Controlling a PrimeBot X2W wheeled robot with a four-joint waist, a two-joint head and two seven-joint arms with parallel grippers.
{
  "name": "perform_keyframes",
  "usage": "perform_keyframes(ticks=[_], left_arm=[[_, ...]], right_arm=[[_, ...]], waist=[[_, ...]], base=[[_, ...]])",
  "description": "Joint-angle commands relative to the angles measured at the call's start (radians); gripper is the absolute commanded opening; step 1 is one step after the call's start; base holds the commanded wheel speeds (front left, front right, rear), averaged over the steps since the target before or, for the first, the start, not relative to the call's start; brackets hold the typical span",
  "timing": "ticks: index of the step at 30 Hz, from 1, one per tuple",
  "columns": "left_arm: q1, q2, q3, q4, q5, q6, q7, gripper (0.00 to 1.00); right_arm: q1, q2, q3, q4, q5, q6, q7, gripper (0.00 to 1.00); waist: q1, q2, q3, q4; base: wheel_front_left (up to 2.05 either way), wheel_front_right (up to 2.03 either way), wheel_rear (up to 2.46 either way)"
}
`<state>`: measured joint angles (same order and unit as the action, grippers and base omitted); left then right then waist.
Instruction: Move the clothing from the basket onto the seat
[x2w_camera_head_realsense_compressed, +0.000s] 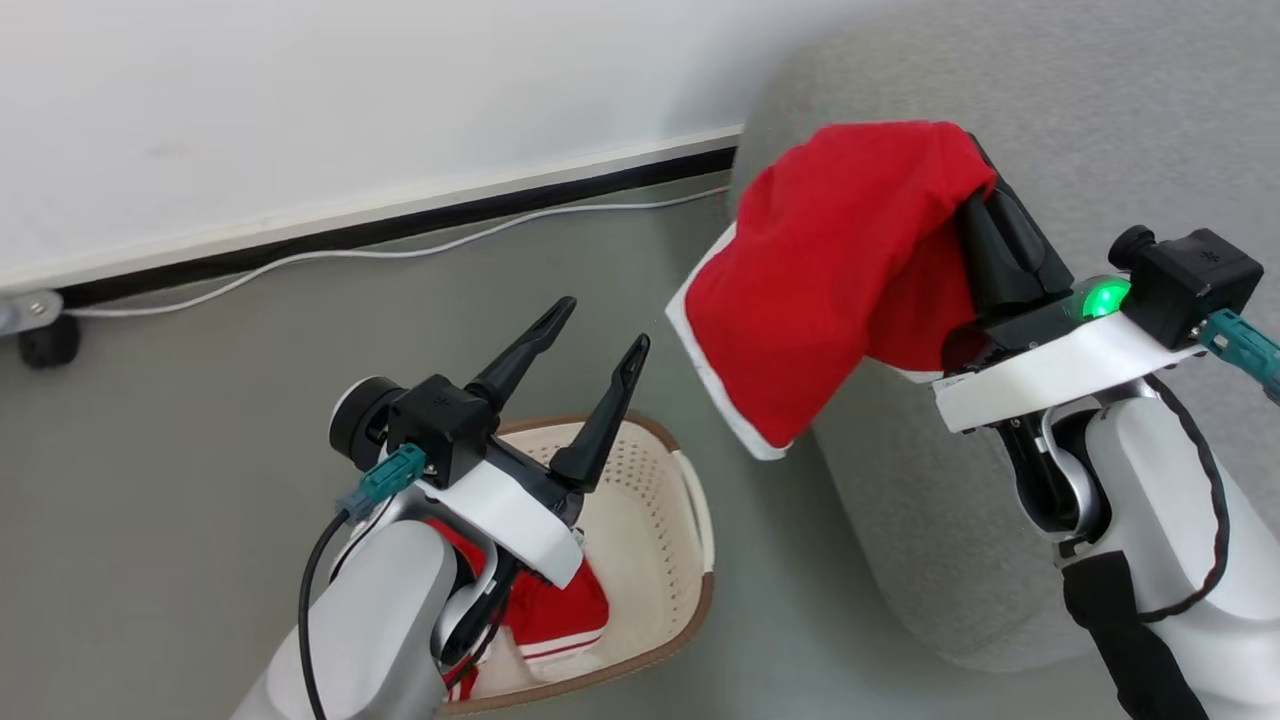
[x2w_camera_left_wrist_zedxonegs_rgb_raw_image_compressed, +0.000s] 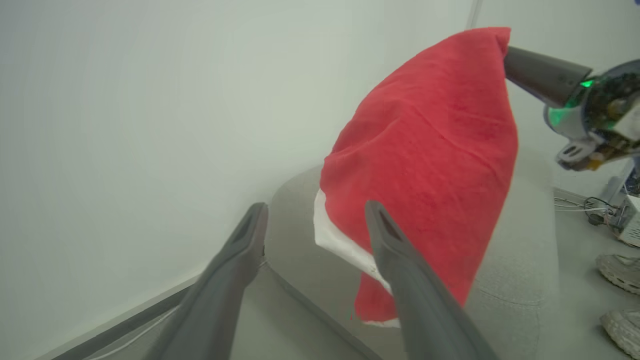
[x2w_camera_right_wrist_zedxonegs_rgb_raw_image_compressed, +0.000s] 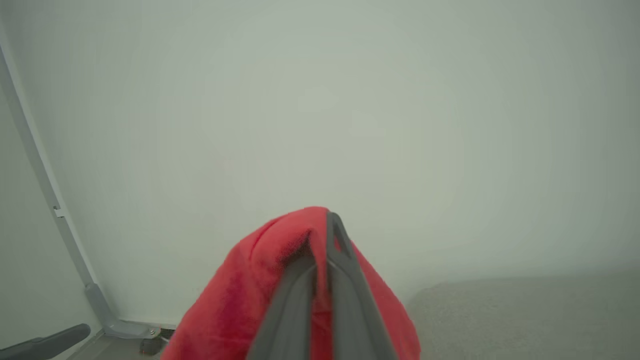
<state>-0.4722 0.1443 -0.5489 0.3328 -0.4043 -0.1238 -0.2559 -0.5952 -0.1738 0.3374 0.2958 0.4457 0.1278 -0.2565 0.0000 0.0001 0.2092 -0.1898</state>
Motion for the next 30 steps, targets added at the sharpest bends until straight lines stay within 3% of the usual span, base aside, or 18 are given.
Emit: perform_keyframes(ticks=[1, 8, 11, 17, 22, 30], left_arm=[[-0.006, 0.019, 0.025, -0.024, -0.010, -0.007, -0.006, 1.00], [0.013, 0.060, 0.003, -0.022, -0.031, -0.007, -0.006, 1.00], [0.007, 0.061, -0.023, -0.023, -0.035, -0.007, -0.006, 1.00], [-0.052, 0.047, -0.124, -0.004, -0.073, -0.007, -0.006, 1.00], [-0.053, 0.081, -0.153, -0.014, -0.105, -0.007, -0.006, 1.00], [-0.034, 0.160, -0.183, -0.085, -0.123, -0.007, -0.006, 1.00]], right_arm=[[0.019, 0.008, 0.000, -0.035, -0.005, 0.003, -0.005, 0.00], [0.048, 0.022, -0.043, -0.056, -0.006, 0.003, -0.005, 0.00], [0.071, 0.015, -0.082, -0.073, -0.008, 0.003, -0.005, 0.00], [0.168, -0.008, -0.225, -0.145, -0.035, 0.003, -0.005, 0.00], [0.223, 0.006, -0.280, -0.188, -0.061, 0.003, -0.005, 0.00], [0.082, -0.014, -0.351, -0.088, -0.130, 0.003, -0.005, 0.00]], waist=[[0.0000, -0.0001, -0.024, -0.100], [0.0000, -0.0001, -0.044, -0.307], [0.0000, -0.0001, -0.040, -0.360], [0.0000, -0.0001, -0.027, -0.377], [0.0000, -0.0001, -0.007, -0.377], [0.0000, -0.0001, 0.112, -0.377]], base=[[0.00, 0.00, 0.00], [0.00, 0.00, 0.00], [0.00, 0.00, 0.00], [0.06, 0.06, 0.06], [0.24, 0.24, 0.24], [0.02, 0.02, 0.02]])
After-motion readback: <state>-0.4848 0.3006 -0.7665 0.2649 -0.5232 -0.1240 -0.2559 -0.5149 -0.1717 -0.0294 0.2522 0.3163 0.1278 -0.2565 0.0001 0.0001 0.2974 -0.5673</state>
